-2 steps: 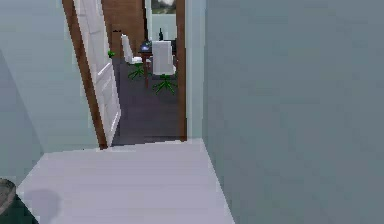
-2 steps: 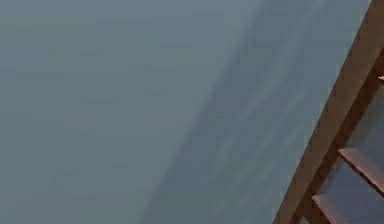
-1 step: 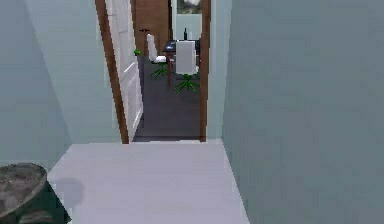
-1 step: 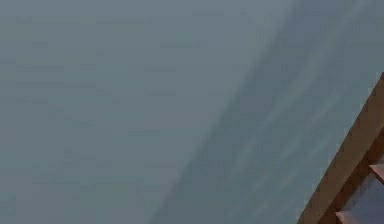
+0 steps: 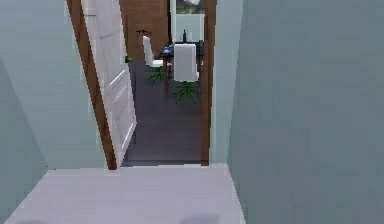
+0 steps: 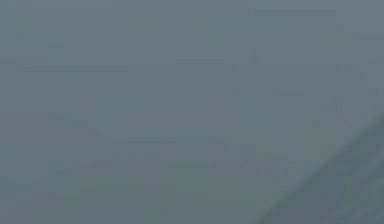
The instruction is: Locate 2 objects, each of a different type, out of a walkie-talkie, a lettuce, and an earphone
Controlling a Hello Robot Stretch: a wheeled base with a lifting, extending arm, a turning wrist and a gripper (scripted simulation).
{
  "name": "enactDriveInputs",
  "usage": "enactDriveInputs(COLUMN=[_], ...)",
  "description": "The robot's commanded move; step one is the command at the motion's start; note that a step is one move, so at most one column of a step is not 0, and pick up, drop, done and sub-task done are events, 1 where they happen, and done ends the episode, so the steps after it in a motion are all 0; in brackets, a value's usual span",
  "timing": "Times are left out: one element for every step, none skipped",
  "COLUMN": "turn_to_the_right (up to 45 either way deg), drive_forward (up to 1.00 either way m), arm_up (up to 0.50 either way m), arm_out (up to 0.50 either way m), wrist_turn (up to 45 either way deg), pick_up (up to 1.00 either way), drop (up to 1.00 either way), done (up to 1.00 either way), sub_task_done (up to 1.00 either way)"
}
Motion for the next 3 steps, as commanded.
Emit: enactDriveInputs(turn_to_the_right=[-9.0,0.0,0.0], drive_forward=[0.0,1.0,1.0], arm_up=[0.0,0.0,0.0], arm_out=[0.0,0.0,0.0], wrist_turn=[0.0,0.0,0.0], pick_up=[0.0,0.0,0.0], drop=[0.0,0.0,0.0], done=[0.0,0.0,0.0], sub_task_done=[0.0,0.0,0.0])
